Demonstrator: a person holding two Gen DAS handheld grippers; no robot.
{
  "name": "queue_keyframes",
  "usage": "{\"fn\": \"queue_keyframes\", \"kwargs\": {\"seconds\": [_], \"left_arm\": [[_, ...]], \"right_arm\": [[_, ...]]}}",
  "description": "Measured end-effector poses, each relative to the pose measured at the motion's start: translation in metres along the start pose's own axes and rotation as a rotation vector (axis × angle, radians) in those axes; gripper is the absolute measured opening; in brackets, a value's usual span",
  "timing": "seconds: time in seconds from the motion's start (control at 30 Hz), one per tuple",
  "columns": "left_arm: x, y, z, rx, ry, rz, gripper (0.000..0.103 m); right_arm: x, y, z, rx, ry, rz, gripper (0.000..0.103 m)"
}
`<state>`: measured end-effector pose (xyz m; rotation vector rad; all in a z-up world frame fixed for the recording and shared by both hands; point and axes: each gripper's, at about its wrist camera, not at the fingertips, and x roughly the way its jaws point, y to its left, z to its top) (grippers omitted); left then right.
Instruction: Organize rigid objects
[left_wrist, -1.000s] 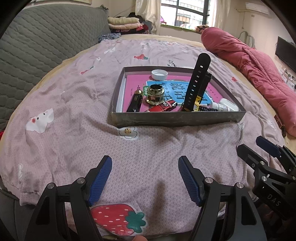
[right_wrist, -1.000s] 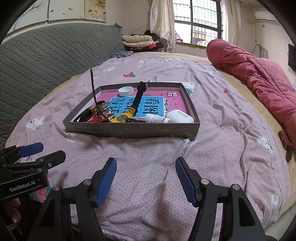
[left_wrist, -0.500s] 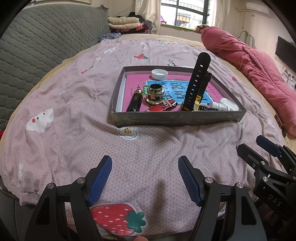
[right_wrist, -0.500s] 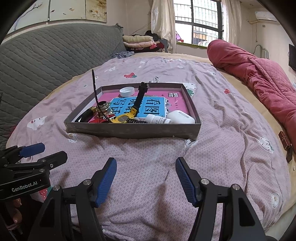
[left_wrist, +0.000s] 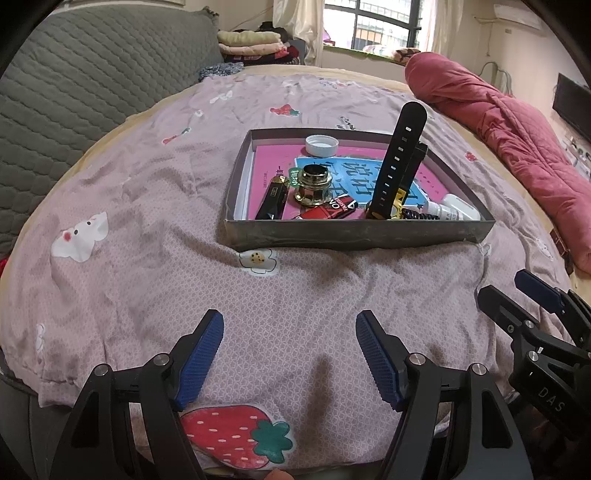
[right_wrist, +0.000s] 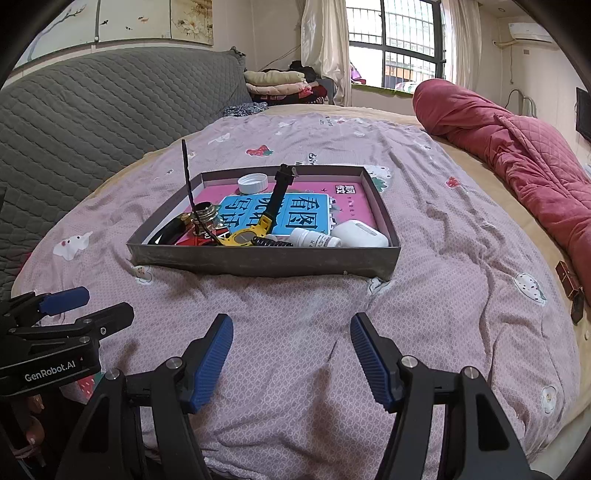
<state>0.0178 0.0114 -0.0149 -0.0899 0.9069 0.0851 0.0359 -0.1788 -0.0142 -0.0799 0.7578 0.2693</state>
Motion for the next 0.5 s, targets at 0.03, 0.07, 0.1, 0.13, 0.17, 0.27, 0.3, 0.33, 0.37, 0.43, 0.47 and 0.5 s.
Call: {"fn": "queue_keyframes", "kwargs": {"seconds": [0.03,0.07,0.1,0.13,0.17,0.27,0.3,0.33,0.37,0.43,0.47,0.5], "left_arm": [[0.000,0.000,0.000,-0.002,0.001,-0.001,0.075],[0.000,0.001,0.000,-0.004,0.001,-0.001,0.075],[0.001,0.001,0.000,-0.005,0.000,-0.002,0.075],[0.001,0.001,0.001,-0.006,0.001,-0.004,0.075],[0.002,0.001,0.001,-0.007,0.002,-0.003,0.075],[0.004,0.002,0.001,-0.015,0.006,-0.007,0.075],[0.005,0.003,0.001,-0.015,0.007,-0.010,0.075],[0.006,0.003,0.002,-0.016,0.009,-0.012,0.075],[0.008,0.003,0.002,-0.018,0.010,-0.019,0.075],[0.011,0.004,0.002,-0.019,0.014,-0.035,0.075],[0.012,0.004,0.003,-0.018,0.016,-0.039,0.075],[0.013,0.005,0.004,-0.015,0.016,-0.035,0.075]], "right_arm": [[0.000,0.000,0.000,-0.001,0.001,-0.001,0.066],[0.000,0.000,0.000,-0.001,0.003,0.000,0.066],[0.001,0.001,0.000,-0.001,0.004,0.001,0.066],[0.001,0.001,0.000,-0.002,0.004,0.001,0.066],[0.001,0.001,0.000,-0.002,0.004,0.003,0.066],[0.002,0.002,0.001,-0.008,0.002,0.004,0.066],[0.004,0.003,0.001,-0.009,0.002,0.007,0.066],[0.004,0.003,0.001,-0.011,0.003,0.011,0.066],[0.006,0.004,0.001,-0.014,0.005,0.013,0.066],[0.007,0.005,0.001,-0.020,0.008,0.015,0.066],[0.008,0.006,0.002,-0.024,0.011,0.018,0.066],[0.009,0.005,0.003,-0.028,0.012,0.022,0.066]]}}
